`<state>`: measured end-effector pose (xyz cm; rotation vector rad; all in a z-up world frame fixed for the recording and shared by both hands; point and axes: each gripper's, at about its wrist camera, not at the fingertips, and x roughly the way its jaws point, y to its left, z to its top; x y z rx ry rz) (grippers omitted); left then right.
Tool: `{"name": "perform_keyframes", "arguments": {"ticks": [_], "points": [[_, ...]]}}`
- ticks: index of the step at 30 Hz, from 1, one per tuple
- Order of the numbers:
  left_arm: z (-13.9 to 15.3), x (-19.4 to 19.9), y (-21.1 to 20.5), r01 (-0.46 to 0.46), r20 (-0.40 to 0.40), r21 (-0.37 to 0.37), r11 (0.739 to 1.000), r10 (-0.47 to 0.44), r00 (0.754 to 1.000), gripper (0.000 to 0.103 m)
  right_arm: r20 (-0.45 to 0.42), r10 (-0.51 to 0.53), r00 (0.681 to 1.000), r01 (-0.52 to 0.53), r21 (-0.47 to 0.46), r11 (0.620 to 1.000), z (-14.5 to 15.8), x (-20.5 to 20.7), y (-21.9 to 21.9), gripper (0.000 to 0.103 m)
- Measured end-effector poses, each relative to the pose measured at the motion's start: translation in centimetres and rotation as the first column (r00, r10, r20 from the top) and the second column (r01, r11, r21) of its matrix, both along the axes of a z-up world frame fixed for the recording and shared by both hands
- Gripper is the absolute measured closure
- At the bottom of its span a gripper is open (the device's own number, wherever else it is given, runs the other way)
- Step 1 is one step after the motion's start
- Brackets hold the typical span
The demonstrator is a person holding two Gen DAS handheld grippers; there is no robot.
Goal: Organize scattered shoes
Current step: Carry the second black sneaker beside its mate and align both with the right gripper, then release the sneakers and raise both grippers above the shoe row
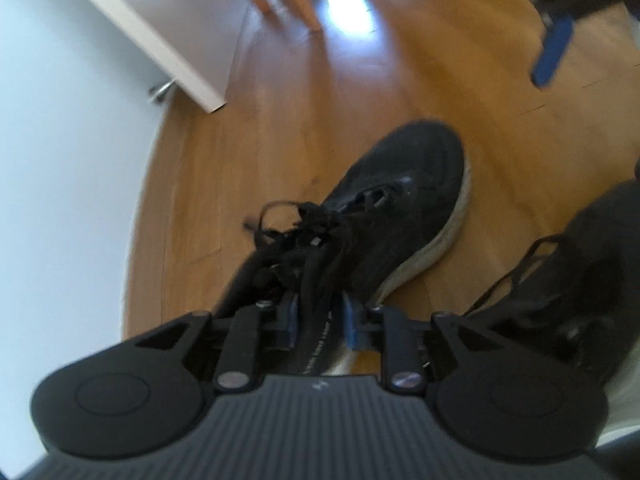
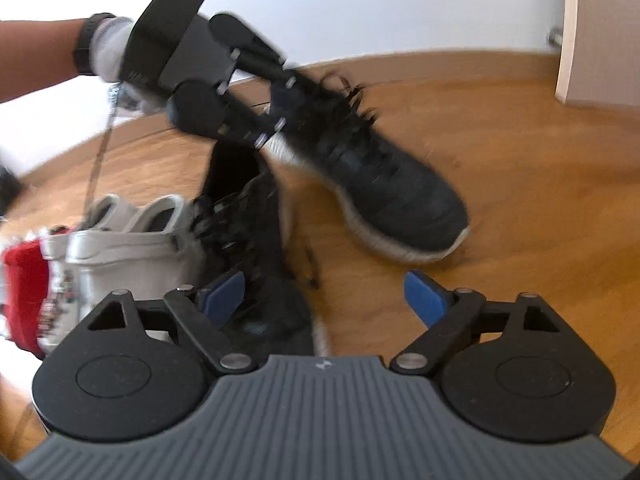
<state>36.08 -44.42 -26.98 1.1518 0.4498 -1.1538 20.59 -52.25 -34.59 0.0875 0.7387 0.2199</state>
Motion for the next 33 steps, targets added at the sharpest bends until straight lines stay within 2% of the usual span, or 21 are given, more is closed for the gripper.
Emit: {"name": "perform_keyframes", "arguments": {"ticks": [2,4,6,7,9,10,11,12,13,14,15,17,18,20,21,23,25,26,29,31,33], "points": [[1.7,0.3,0.5,-0.13,-0.082,-0.06,0.99,0.125,0.989,0.048,0.007,0.006,1.0,-0.006,-0.039,0.999,-0.5,2.7,-0.1,0.001],[3.0,0.9,1.8,-0.231,-0.156,-0.096,0.968,0.214,0.964,0.045,0.013,0.002,1.0,-0.001,-0.059,0.998,-0.7,4.5,-0.2,0.001],[4.9,1.2,3.9,-0.351,-0.241,-0.147,0.925,0.311,0.919,0.041,0.051,0.003,0.999,0.004,-0.127,0.992,-0.9,8.2,0.1,0.001],[6.6,0.9,5.5,-0.41,-0.29,-0.179,0.894,0.351,0.891,0.037,0.067,0.014,0.998,-0.004,-0.15,0.989,-1.0,9.0,0.4,0.001],[7.6,0.2,7.4,-0.44,-0.308,-0.211,0.873,0.368,0.877,0.032,0.097,0.073,0.993,-0.05,-0.221,0.974,-1.4,10.6,1.4,0.002],[9.1,-1.1,9.2,-0.458,-0.313,-0.239,0.856,0.378,0.871,0.028,0.079,0.131,0.988,-0.103,-0.296,0.95,-2.1,12.2,2.4,0.004],[9.8,-1.7,10.2,-0.468,-0.318,-0.252,0.847,0.384,0.867,0.026,0.059,0.153,0.987,-0.126,-0.326,0.937,-2.6,13.2,2.9,0.007],[10.4,-2.2,11.3,-0.48,-0.327,-0.26,0.838,0.391,0.86,0.025,0.038,0.172,0.984,-0.147,-0.354,0.924,-3.1,14.0,3.3,0.016],[11.2,-3.0,12.8,-0.499,-0.345,-0.26,0.826,0.403,0.847,0.024,-0.002,0.177,0.984,-0.167,-0.348,0.923,-3.7,14.9,3.4,0.033],[12.1,-4.0,14.9,-0.532,-0.373,-0.253,0.808,0.426,0.825,0.024,-0.043,0.182,0.982,-0.185,-0.34,0.922,-4.2,15.8,3.4,0.039],[12.2,-4.4,15.5,-0.542,-0.378,-0.25,0.802,0.434,0.817,0.024,-0.108,0.166,0.98,-0.193,-0.324,0.926,-4.8,16.3,3.7,0.045],[13.2,-5.4,18.5,-0.596,-0.398,-0.233,0.768,0.484,0.779,0.024,-0.107,0.152,0.983,-0.18,-0.341,0.923,-5.0,16.0,4.0,0.052],[13.7,-5.5,19.8,-0.622,-0.403,-0.226,0.75,0.509,0.761,0.024,-0.122,0.079,0.989,-0.114,-0.322,0.94,-4.9,15.8,4.1,0.055],[14.5,-6.1,22.9,-0.693,-0.413,-0.21,0.69,0.58,0.702,0.024,-0.14,-0.011,0.99,-0.033,-0.305,0.952,-4.5,15.2,4.2,0.062],[14.8,-6.1,24.1,-0.718,-0.423,-0.211,0.664,0.6,0.679,0.024,-0.142,-0.021,0.99,-0.024,-0.306,0.952,-4.4,15.0,4.2,0.07],[16.7,-6.9,26.7,-0.764,-0.461,-0.224,0.605,0.625,0.63,0.024,-0.175,-0.049,0.983,-0.003,-0.286,0.958,-4.1,13.4,4.4,0.071],[18.9,-7.6,29.0,-0.79,-0.473,-0.247,0.561,0.641,0.604,0.024,-0.206,-0.067,0.976,0.014,-0.247,0.969,-4.1,11.3,4.4,0.072],[20.3,-8.2,30.3,-0.803,-0.476,-0.261,0.536,0.652,0.59,0.023,-0.224,-0.116,0.968,0.066,-0.219,0.974,-4.0,10.3,4.3,0.073],[23.0,-10.3,32.3,-0.825,-0.466,-0.276,0.493,0.682,0.563,0.023,-0.273,-0.207,0.94,0.166,-0.166,0.972,-4.0,9.2,4.0,0.073],[24.8,-11.7,33.6,-0.839,-0.46,-0.286,0.464,0.701,0.545,0.023,-0.3,-0.247,0.921,0.201,-0.177,0.964,-3.7,8.5,4.9,0.076],[26.1,-12.7,35.5,-0.857,-0.452,-0.284,0.431,0.728,0.516,0.023,-0.318,-0.282,0.905,0.212,-0.238,0.948,-3.3,8.0,5.9,0.078]]}}
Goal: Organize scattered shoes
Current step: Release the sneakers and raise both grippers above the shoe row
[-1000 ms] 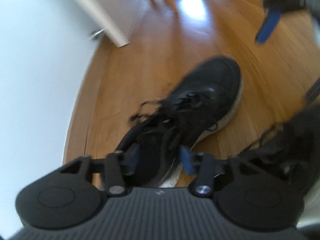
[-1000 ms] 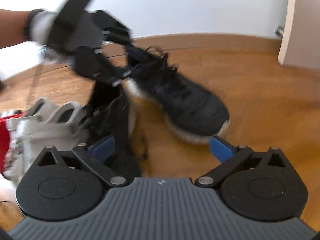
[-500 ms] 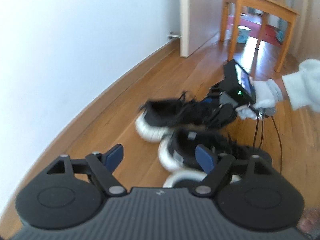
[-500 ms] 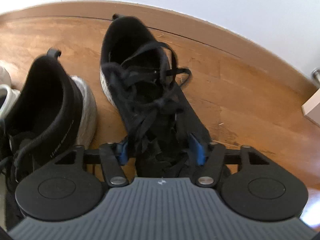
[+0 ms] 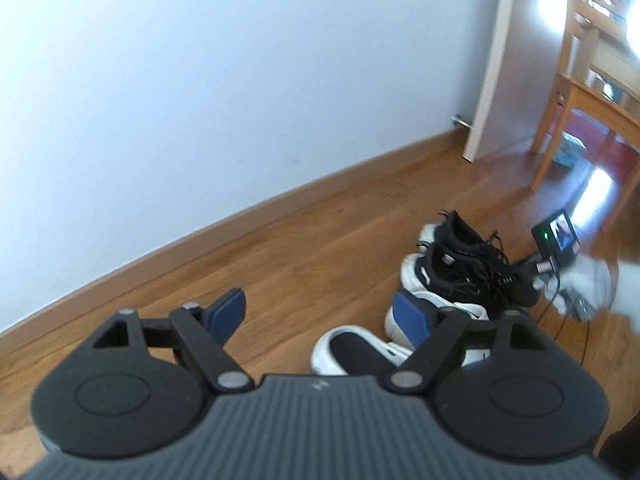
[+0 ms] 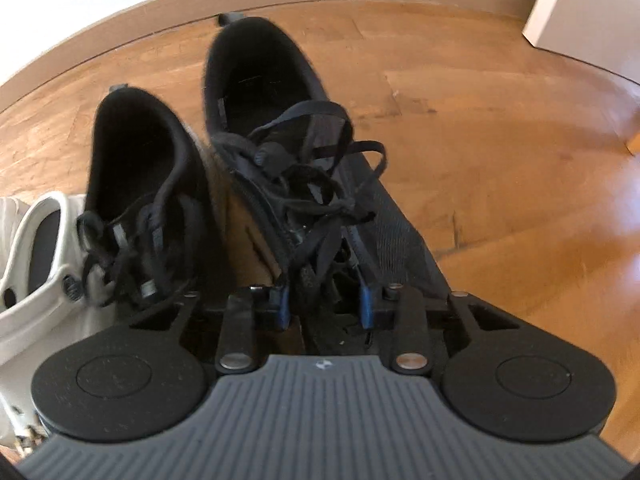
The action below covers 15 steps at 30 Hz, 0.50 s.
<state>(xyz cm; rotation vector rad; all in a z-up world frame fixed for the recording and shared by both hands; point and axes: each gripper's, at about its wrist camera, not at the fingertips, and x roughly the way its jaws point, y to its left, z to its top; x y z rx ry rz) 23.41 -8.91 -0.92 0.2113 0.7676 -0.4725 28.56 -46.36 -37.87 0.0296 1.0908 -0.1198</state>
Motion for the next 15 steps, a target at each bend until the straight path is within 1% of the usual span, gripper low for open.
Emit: {"name": "perform_keyframes", "arguments": {"ticks": [3,5,6,7,8,10,11,12,13,14,15], "points": [[2.2,-1.5,2.6,-0.075,-0.016,-0.001,0.997,0.074,0.997,0.023,-0.037,-0.034,0.999,0.034,-0.013,0.999,0.2,-0.4,-0.1,0.079],[3.2,-2.3,4.2,-0.133,-0.02,0.002,0.991,0.133,0.991,0.023,-0.048,-0.042,0.998,0.043,0.011,0.999,0.1,-0.9,-0.7,0.072],[3.6,-2.7,4.8,-0.155,-0.014,0.01,0.988,0.155,0.988,0.022,-0.038,-0.053,0.998,0.055,0.037,0.998,0.6,-1.4,-1.2,0.068],[4.1,-3.2,5.5,-0.179,-0.009,0.02,0.984,0.179,0.984,0.021,-0.027,-0.065,0.998,0.067,0.064,0.996,1.1,-1.9,-1.8,0.06],[4.7,-3.9,6.6,-0.213,-0.005,0.038,0.976,0.214,0.977,0.02,-0.02,-0.079,0.997,0.08,0.078,0.994,1.5,-2.2,-1.9,0.055],[5.2,-5.6,8.5,-0.283,-0.016,0.074,0.956,0.285,0.958,0.017,0.069,-0.075,0.995,0.063,0.157,0.986,4.3,-4.9,-1.3,0.037],[4.9,-6.2,8.9,-0.304,-0.025,0.086,0.949,0.307,0.951,0.017,0.111,-0.039,0.993,0.016,0.202,0.979,5.2,-6.1,-0.4,0.031],[4.9,-6.4,9.1,-0.314,-0.029,0.09,0.945,0.317,0.948,0.017,0.148,0.016,0.989,-0.053,0.253,0.966,5.7,-7.1,0.8,0.02],[5.0,-7.3,10.0,-0.338,-0.037,0.097,0.936,0.343,0.939,0.017,0.166,0.052,0.985,-0.098,0.28,0.955,5.8,-7.6,1.5,0.016],[5.0,-8.0,10.7,-0.354,-0.042,0.094,0.931,0.359,0.933,0.017,0.187,0.099,0.977,-0.153,0.299,0.942,6.0,-8.1,2.8,0.016],[5.2,-8.1,11.0,-0.361,-0.046,0.086,0.928,0.366,0.929,0.017,0.209,0.146,0.967,-0.208,0.316,0.926,6.2,-8.6,4.2,0.013]]}}
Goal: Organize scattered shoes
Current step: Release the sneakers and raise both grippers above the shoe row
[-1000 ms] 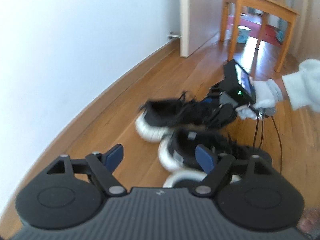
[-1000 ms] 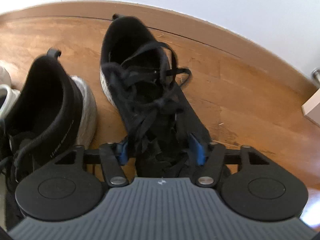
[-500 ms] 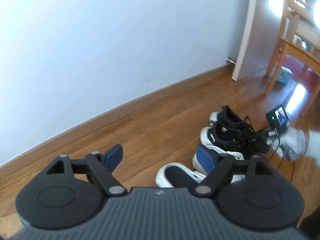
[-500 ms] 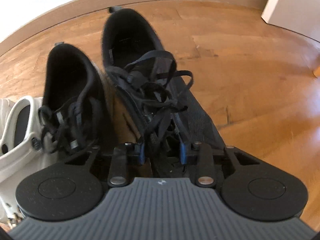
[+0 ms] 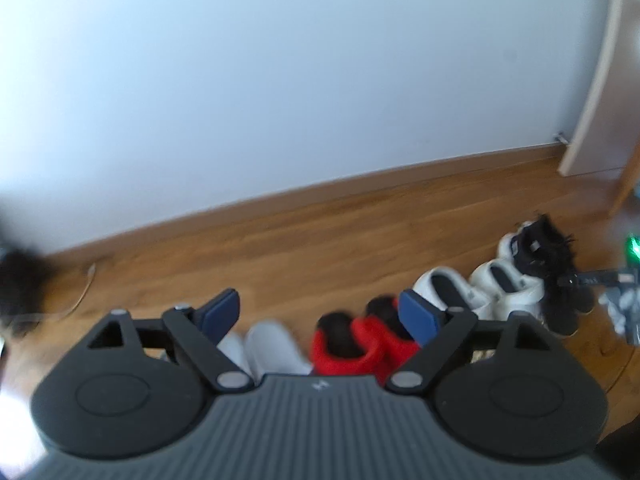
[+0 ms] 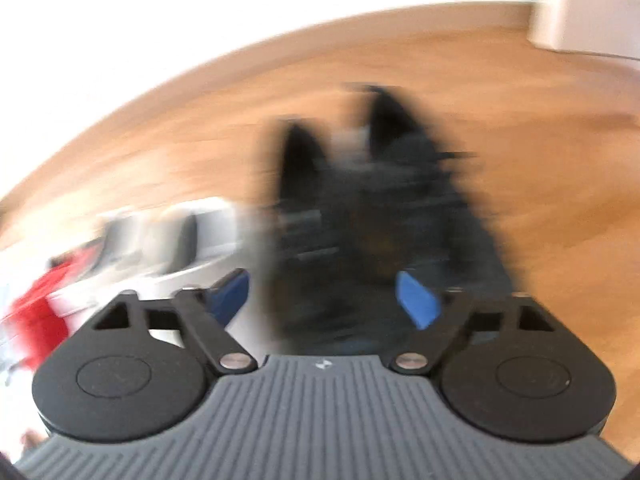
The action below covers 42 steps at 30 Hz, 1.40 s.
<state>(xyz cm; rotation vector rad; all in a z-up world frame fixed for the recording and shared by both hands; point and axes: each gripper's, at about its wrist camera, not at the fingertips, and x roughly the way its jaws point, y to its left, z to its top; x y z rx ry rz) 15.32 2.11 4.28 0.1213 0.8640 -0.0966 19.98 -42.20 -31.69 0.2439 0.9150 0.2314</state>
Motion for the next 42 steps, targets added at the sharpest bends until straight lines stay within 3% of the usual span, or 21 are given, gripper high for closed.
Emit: {"name": "perform_keyframes", "arguments": {"ticks": [1,3,4,6,7,10,13,17,19,23,28,30,32,37,42], "points": [[0.2,-0.6,0.5,-0.018,-0.001,-0.016,1.0,0.018,1.0,0.016,0.016,0.079,0.997,-0.078,-0.005,0.997,-0.3,-0.2,2.4,0.008],[0.8,-0.5,0.4,-0.034,-0.006,-0.037,0.999,0.034,0.999,0.016,-0.03,0.139,0.99,-0.141,-0.086,0.986,-2.2,0.7,6.6,0.008],[1.3,-0.9,0.4,-0.032,0.0,-0.048,0.998,0.032,0.999,0.016,-0.042,0.151,0.988,-0.155,-0.096,0.983,-2.1,0.8,7.8,0.017],[1.6,-1.1,0.0,-0.026,0.024,-0.075,0.997,0.028,0.999,0.014,-0.005,0.146,0.989,-0.143,-0.214,0.966,-3.3,1.2,10.6,0.018],[1.7,-1.3,-0.2,-0.023,0.035,-0.078,0.997,0.025,0.999,0.013,0.006,0.146,0.989,-0.141,-0.229,0.963,-3.2,1.4,10.9,0.02],[1.5,-1.8,-0.1,-0.015,0.042,-0.082,0.997,0.018,0.999,0.013,0.027,0.13,0.991,-0.121,-0.221,0.968,-2.9,1.9,11.3,0.021],[-0.2,-1.2,-0.4,-0.033,0.0,-0.1,0.994,0.033,0.999,0.013,0.026,0.135,0.99,-0.127,-0.219,0.967,-3.1,2.4,11.1,0.019],[-0.5,-1.2,0.0,-0.099,-0.05,-0.056,0.993,0.096,0.994,0.013,-0.011,0.14,0.99,-0.139,-0.173,0.975,-3.9,2.7,10.6,0.016],[-0.4,-1.3,0.3,-0.134,-0.06,-0.026,0.991,0.133,0.989,0.013,-0.058,0.139,0.989,-0.143,-0.073,0.987,-2.3,2.2,9.9,0.015],[1.0,-1.6,1.2,-0.214,-0.068,0.0,0.977,0.214,0.975,0.013,-0.086,0.12,0.989,-0.124,-0.038,0.992,1.9,0.7,8.2,0.01],[3.7,-2.9,2.9,-0.298,-0.105,-0.082,0.951,0.289,0.951,0.01,-0.075,0.116,0.99,-0.117,-0.002,0.993,12.6,0.3,6.8,0.001],[4.8,-4.3,3.2,-0.312,-0.1,-0.104,0.944,0.302,0.948,0.007,-0.068,0.109,0.992,-0.11,-0.007,0.994,14.6,0.4,6.7,0.001],[5.6,-5.4,3.6,-0.317,-0.094,-0.118,0.941,0.307,0.947,0.007,-0.039,0.105,0.994,-0.105,-0.013,0.994,21.1,-1.3,7.4,0.001],[8.2,-8.6,5.8,-0.31,-0.034,-0.167,0.936,0.309,0.951,0.007,0.02,0.134,0.991,-0.134,0.009,0.991,29.0,-5.0,9.8,0.001],[9.4,-12.4,10.7,-0.373,0.067,-0.118,0.92,0.382,0.922,0.0,-0.037,0.14,0.989,-0.138,0.044,0.989,32.3,-8.5,14.6,0.001]]}}
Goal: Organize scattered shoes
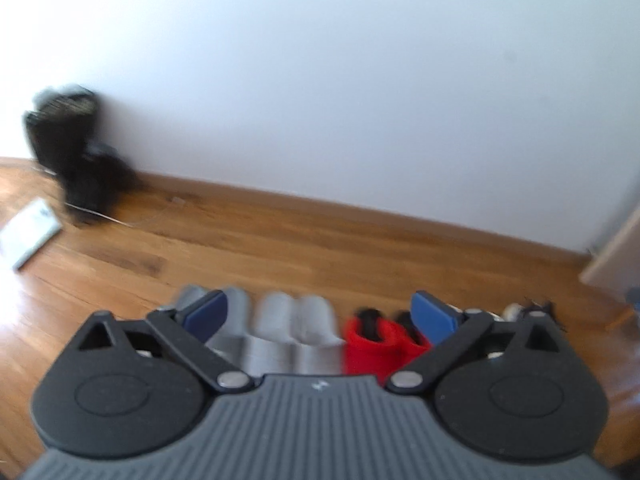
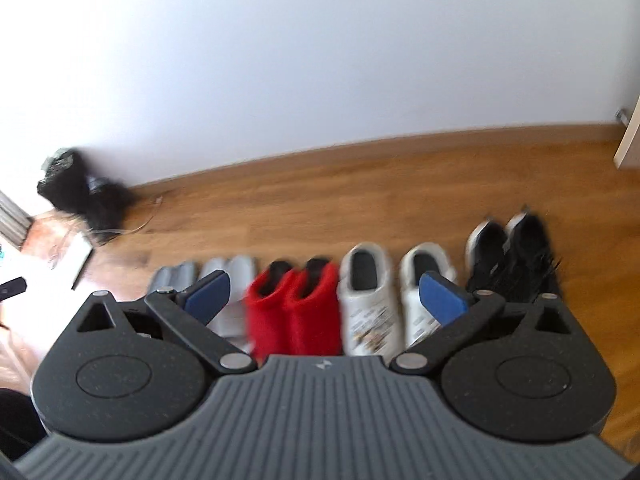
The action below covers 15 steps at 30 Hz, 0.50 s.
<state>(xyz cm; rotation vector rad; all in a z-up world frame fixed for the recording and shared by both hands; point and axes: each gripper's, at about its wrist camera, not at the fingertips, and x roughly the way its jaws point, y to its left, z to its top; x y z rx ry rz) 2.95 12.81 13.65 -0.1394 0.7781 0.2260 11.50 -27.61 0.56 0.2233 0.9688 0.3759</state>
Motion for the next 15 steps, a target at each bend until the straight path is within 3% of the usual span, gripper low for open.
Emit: {"name": "perform_keyframes", "arguments": {"ticks": [2,4,7,10,13,15], "points": [[-0.2,-1.0,2.9,-0.026,0.009,0.027,0.999,0.025,1.0,0.0,-0.042,-0.008,0.999,0.007,-0.016,1.0,0.7,-0.6,3.0,0.001],[-0.2,-1.4,6.1,-0.067,0.017,0.006,0.998,0.067,0.998,0.0,-0.076,0.001,0.997,-0.002,-0.015,1.0,0.7,-0.6,7.6,0.001],[-0.6,-1.8,12.6,-0.173,0.068,-0.119,0.978,0.182,0.981,0.0,-0.129,0.035,0.991,-0.035,0.005,0.999,-0.3,0.5,14.2,0.001],[-2.7,-1.7,18.7,-0.237,0.095,-0.283,0.929,0.273,0.957,0.0,-0.183,0.117,0.976,-0.113,0.031,0.993,-1.9,2.4,22.0,0.002],[-6.1,-0.9,21.9,-0.297,0.096,-0.269,0.916,0.332,0.938,0.0,-0.255,0.195,0.947,-0.198,0.013,0.98,-5.2,5.0,31.8,0.003],[-8.9,0.1,22.9,-0.336,0.055,-0.212,0.918,0.354,0.933,0.0,-0.269,0.213,0.939,-0.225,-0.014,0.974,-6.0,5.7,35.4,0.003]]}}
